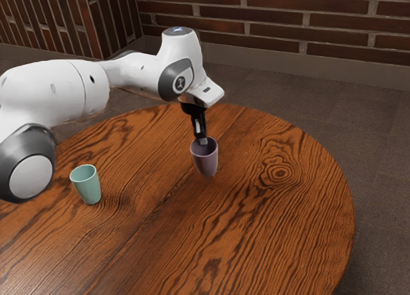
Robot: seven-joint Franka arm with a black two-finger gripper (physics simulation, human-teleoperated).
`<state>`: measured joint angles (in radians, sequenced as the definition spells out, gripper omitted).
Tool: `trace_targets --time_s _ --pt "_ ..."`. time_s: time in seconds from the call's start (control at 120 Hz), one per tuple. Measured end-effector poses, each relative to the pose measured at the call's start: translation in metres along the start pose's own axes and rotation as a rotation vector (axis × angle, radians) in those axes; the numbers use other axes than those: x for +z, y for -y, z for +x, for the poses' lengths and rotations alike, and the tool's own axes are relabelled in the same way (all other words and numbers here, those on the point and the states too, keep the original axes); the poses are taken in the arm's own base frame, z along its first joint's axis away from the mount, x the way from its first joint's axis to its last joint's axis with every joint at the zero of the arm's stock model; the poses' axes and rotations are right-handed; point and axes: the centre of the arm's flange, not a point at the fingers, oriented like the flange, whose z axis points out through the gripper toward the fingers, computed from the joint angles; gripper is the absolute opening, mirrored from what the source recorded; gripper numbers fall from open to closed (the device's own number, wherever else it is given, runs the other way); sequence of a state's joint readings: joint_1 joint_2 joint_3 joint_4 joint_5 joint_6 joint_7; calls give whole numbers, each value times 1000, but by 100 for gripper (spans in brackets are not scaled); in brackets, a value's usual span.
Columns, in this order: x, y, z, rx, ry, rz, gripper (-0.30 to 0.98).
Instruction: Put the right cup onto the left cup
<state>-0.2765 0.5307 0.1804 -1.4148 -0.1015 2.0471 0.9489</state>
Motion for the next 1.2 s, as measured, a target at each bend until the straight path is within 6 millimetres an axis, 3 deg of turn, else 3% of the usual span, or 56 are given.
trace_targets --time_s 0.125,0.225,0.533,0.95,1.075,1.2 --pt "-38 -7 -73 -65 55 -2 -10" --pt "-60 -12 -111 -91 113 15 -10" --pt "-82 9 -229 -244 261 37 -10" --pt "-86 10 -299 -373 335 -22 -10" --pt "-79 12 -305 -381 365 -34 -10" --pt "-75 17 -297 -363 391 -30 -10"
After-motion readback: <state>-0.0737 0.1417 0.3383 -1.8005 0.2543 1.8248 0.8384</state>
